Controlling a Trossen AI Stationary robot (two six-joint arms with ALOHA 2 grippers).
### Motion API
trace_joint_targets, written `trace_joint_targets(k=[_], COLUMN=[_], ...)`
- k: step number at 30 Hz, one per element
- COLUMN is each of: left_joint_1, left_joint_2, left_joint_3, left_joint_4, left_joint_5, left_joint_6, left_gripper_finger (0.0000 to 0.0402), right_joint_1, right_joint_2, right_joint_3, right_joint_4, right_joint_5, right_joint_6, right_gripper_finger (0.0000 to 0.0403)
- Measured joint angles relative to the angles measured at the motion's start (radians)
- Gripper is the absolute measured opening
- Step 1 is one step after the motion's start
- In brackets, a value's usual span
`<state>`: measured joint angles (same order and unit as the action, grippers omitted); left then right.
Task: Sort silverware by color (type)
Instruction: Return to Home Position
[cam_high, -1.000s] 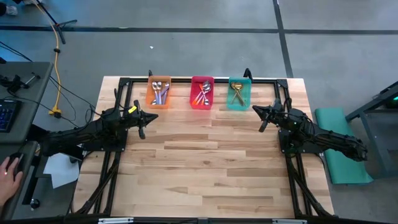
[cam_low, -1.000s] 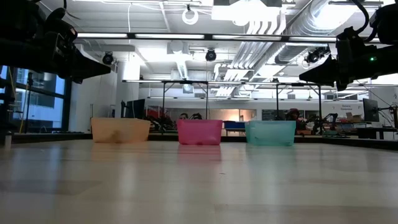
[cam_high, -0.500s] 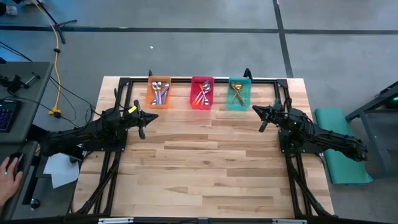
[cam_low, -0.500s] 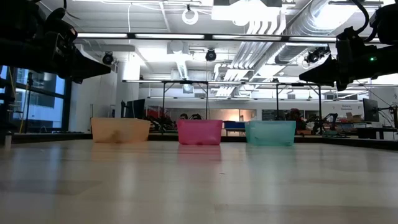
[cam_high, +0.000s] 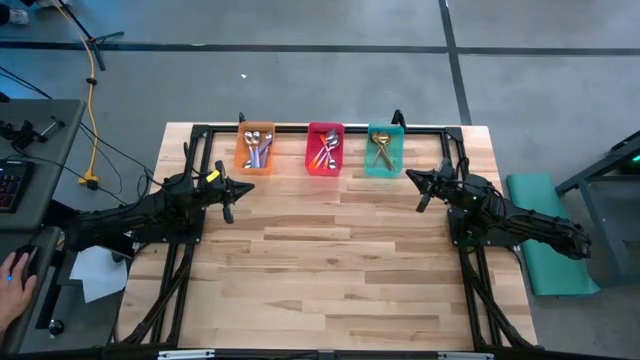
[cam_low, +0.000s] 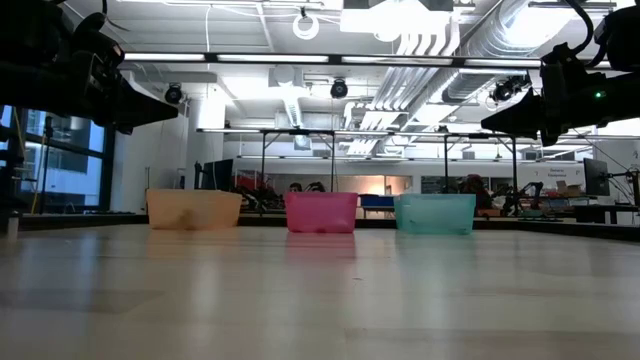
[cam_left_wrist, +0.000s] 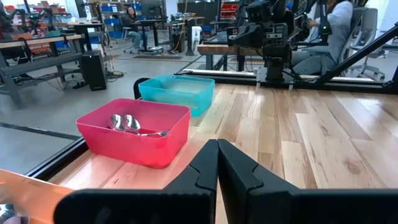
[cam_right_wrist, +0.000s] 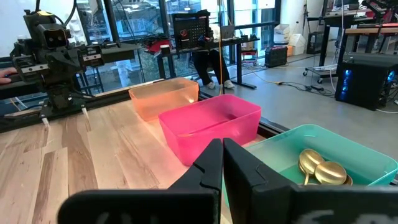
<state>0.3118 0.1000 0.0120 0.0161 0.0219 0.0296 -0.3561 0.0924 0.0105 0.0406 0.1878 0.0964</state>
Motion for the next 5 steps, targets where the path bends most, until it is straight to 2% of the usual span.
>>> trace_joint_targets(k=[5], left_joint_1=[0.0], left_joint_2=[0.0], left_joint_3=[0.0], left_joint_4=[0.0], left_joint_5=[0.0], left_joint_6=[0.0], left_gripper_finger=[0.0], right_joint_1=[0.0], right_joint_2=[0.0], right_joint_3=[0.0], right_joint_4=[0.0], right_joint_5=[0.0], right_joint_6=[0.0], right_gripper_finger=[0.0])
